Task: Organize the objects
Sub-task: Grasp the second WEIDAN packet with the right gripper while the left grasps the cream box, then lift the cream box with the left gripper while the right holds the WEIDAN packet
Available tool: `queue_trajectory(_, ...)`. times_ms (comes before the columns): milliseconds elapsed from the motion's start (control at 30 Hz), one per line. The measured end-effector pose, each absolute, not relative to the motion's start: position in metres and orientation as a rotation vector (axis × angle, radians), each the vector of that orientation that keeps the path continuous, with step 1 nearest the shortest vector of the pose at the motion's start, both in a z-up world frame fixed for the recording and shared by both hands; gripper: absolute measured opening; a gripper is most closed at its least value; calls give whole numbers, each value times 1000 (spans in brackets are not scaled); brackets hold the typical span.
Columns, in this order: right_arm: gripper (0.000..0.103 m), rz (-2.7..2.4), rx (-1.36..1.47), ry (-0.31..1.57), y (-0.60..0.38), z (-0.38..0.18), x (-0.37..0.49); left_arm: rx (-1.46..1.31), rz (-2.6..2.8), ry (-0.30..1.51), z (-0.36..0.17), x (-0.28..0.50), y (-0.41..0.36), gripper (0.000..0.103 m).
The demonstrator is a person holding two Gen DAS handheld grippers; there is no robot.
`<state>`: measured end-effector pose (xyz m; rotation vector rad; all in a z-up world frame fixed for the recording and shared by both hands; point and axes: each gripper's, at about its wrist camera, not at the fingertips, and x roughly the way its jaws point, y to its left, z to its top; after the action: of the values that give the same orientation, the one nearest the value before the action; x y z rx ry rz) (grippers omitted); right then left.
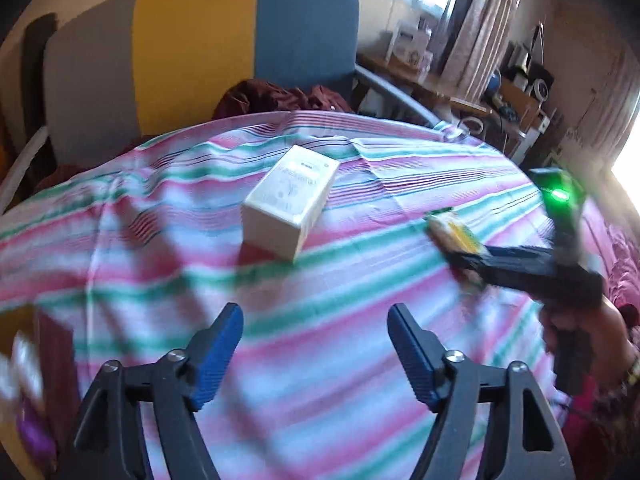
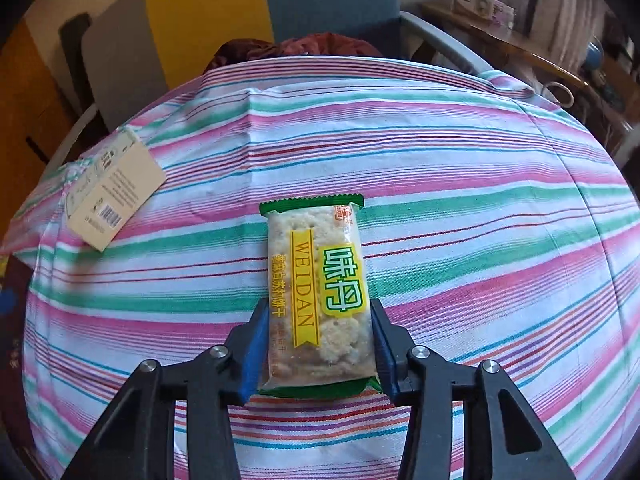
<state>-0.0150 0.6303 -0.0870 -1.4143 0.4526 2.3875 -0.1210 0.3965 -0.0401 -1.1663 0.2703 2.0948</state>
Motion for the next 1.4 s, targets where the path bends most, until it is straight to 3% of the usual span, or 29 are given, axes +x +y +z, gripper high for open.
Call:
queue_trajectory(233,48,2408,-1419,513,639,-87,-14,-1117,2178,327,-54,-176,431,80)
queue_trajectory(567,49,2412,-1428,501,639,-89,-18,-1038,2171,427,-76,-183,460,80)
queue_trajectory(600,48,2410,-1428,493,639,-89,-18,-1037,2177,417,-77,-183,462,74)
queue_trajectory(633,48,2408,-1428,487,638,-89,-18,-1049,2176,401,-79,-183,463,59)
queue_trajectory(700,47,2407,-1427,475,637,-88,-18,-1071,2187,382,-85,-182,464,52)
queue_trajectory(1167,46,2502,-1325,368,623,-71,-23,-1009,2329,292,-90,-151,429,51)
queue_trajectory(1400,45,2527,-1333,297,609,-73,-27,-916,2339,333,-82,-112,412,51)
